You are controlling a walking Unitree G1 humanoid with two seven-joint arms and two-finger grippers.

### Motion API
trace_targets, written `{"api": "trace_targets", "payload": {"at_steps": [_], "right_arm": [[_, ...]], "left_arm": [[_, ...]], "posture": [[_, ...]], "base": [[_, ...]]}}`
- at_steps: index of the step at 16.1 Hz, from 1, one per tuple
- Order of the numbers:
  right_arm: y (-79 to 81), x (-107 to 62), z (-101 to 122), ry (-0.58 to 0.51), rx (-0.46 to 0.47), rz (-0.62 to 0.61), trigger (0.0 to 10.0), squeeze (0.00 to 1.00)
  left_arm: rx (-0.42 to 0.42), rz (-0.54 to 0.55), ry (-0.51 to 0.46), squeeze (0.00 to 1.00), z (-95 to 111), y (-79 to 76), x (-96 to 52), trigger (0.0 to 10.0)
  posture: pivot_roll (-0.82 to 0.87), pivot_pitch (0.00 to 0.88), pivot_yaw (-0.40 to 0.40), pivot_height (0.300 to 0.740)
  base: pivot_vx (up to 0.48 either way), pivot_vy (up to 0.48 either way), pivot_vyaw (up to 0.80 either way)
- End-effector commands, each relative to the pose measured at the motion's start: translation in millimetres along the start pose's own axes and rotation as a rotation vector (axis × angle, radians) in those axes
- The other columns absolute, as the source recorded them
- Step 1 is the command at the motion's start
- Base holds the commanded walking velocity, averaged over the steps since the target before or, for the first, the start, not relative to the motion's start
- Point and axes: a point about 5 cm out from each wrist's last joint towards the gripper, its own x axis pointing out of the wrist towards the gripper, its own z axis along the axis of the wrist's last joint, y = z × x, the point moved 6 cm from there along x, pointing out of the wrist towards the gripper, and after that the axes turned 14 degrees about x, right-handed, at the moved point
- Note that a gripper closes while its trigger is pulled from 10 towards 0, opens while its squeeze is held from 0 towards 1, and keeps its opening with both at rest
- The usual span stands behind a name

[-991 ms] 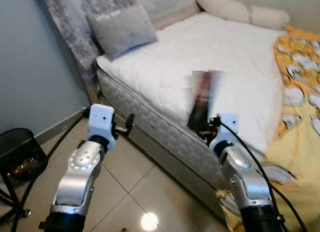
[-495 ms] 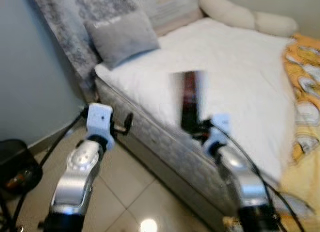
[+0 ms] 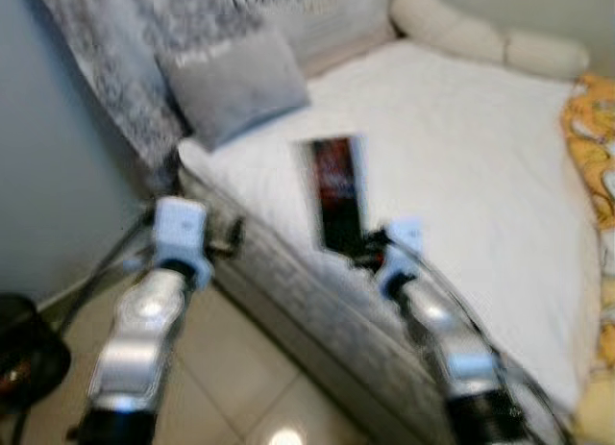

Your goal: Clean up the room

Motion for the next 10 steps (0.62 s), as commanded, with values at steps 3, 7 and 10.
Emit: {"api": "trace_targets", "payload": {"at_steps": [3, 7, 10], "right_arm": [[15.8, 3.6, 15, -0.063, 0.007, 0.048, 10.0, 0.00], [9.1, 3.3, 20, -0.086, 0.038, 0.019, 10.0, 0.00], [-1.0, 0.7, 22, -0.097, 0.086, -0.034, 10.0, 0.00]], "left_arm": [[0.015, 0.028, -0.002, 0.00, 2, 11.6, -2.4, 10.0], [0.018, 0.024, 0.001, 0.00, 2, 11.3, -1.0, 10.0], [0.026, 0.018, -0.010, 0.00, 4, 10.3, 1.1, 10.0]], "posture": [[-0.02, 0.000, -0.011, 0.740], [-0.02, 0.000, -0.001, 0.740], [-0.03, 0.000, 0.008, 0.740]], "base": [[0.472, 0.000, 0.00], [0.440, 0.000, 0.00], [0.129, 0.000, -0.53]]}}
